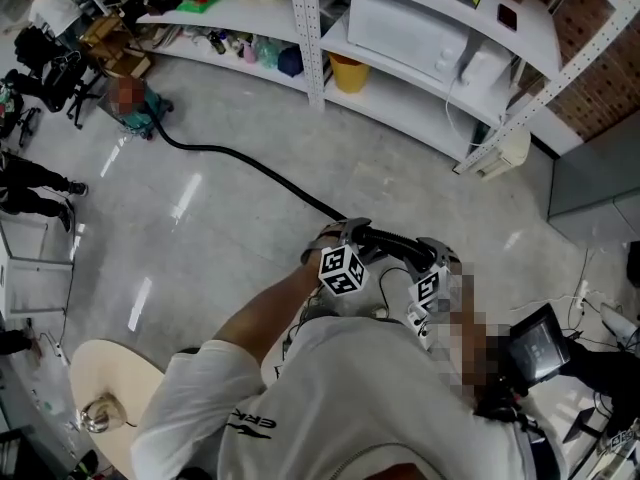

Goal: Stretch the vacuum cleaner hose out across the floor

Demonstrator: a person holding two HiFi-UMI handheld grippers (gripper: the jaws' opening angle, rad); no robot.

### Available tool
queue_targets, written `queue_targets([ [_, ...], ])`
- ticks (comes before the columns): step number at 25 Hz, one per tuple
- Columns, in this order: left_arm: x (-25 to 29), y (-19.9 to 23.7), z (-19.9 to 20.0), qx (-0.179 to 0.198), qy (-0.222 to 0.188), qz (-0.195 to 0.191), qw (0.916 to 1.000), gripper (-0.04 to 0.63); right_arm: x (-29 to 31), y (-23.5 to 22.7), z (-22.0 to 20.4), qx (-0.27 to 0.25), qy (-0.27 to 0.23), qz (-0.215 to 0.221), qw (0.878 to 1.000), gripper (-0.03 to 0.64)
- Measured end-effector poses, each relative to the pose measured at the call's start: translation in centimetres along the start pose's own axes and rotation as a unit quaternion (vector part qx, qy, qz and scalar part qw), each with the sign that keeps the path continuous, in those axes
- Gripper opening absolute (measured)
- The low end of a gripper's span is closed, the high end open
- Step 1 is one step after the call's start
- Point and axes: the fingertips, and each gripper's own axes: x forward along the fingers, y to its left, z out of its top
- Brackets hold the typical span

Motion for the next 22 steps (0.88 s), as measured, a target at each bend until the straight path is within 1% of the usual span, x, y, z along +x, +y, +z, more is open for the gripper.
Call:
queue_targets([
  [11, 5.2, -4.0, 5.5, -0.003, 0.000, -0.016, 0.9999, 0.239, -2.9, -3.1, -7.3, 0.021, -0.005, -0.011, 1.000, 0.179],
  [17, 6.4, -7.7, 7.0, -0.002, 0.011, -0.024, 0.9996, 0.239, -4.5, -2.1, -11.1, 0.042, -0.005, -0.003, 0.999, 0.179],
  [22, 6.4, -9.7, 7.5, 0.006, 0.014, -0.015, 0.9998, 0.239, -5.0, -0.8, -13.2, 0.058, -0.012, 0.001, 0.998, 0.179],
])
